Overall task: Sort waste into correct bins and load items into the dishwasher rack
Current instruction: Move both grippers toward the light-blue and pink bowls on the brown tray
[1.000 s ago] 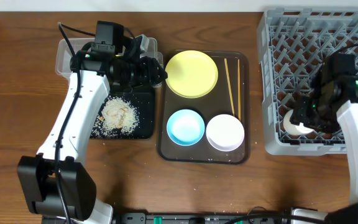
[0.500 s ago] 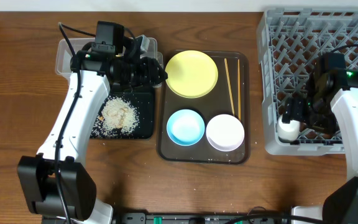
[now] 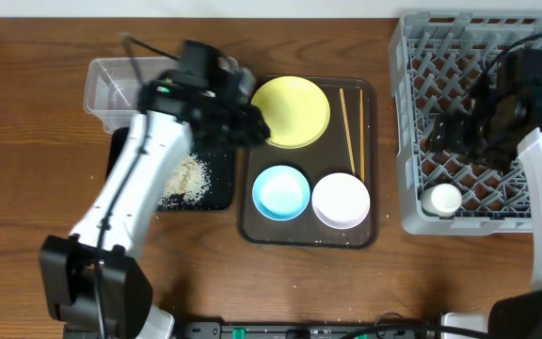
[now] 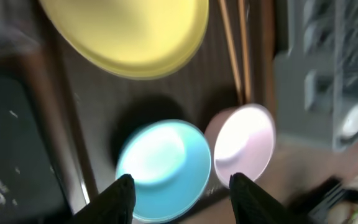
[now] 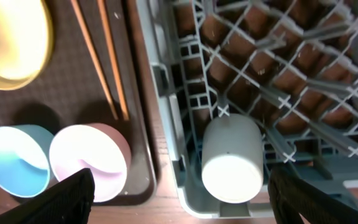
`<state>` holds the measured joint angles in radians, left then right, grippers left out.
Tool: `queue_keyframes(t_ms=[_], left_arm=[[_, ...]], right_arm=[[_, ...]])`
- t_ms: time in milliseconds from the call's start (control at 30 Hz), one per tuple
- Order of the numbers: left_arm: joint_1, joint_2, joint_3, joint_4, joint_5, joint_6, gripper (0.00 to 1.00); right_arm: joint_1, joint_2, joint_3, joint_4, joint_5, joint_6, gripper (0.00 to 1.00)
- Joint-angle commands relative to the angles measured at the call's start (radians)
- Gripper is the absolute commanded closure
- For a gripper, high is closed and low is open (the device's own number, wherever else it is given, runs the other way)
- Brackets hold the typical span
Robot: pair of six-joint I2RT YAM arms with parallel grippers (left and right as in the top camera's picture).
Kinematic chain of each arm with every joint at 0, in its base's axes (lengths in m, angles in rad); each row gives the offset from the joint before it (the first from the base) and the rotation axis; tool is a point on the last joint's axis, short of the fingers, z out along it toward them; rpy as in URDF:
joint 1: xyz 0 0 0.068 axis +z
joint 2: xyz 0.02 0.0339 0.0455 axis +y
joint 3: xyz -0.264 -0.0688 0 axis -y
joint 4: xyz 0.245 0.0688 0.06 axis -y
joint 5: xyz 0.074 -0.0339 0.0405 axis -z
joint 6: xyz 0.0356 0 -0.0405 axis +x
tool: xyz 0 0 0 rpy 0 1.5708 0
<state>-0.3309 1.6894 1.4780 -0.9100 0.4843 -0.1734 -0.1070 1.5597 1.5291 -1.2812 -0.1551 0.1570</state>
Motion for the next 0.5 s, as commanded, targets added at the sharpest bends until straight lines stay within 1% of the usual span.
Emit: queue_keyframes(t_ms=[0,67,200,333,467], left_arm=[[-0.121,-0.013,0.005,-0.025,-0.211,0.010,0.48],[-0.182,-0.006,0.005,-0.026,-0.295,-0.043,0.48],[-0.262,0.020,0.004,0.011,-0.403,-0.131,0.48],[-0.292,0.066,0.004,0.079,-0.419,-0.139,0.48],[-0.297,0.110,0.004,0.081,-0.417,-0.139,0.48]], right_arm=[[0.008,-0.011,0.013,-0.003,-0.018,-0.017,0.13],[0.014,-0.011,0.013,-0.002,-0.018,-0.017,0.13],[0.037,-0.011,0.013,0.002,-0.018,-0.016,0.13],[0.062,-0.011,0.013,0.006,-0.018,-0.016,0.13],[0.076,-0.011,0.013,0.011,-0.018,-0.016,0.13]])
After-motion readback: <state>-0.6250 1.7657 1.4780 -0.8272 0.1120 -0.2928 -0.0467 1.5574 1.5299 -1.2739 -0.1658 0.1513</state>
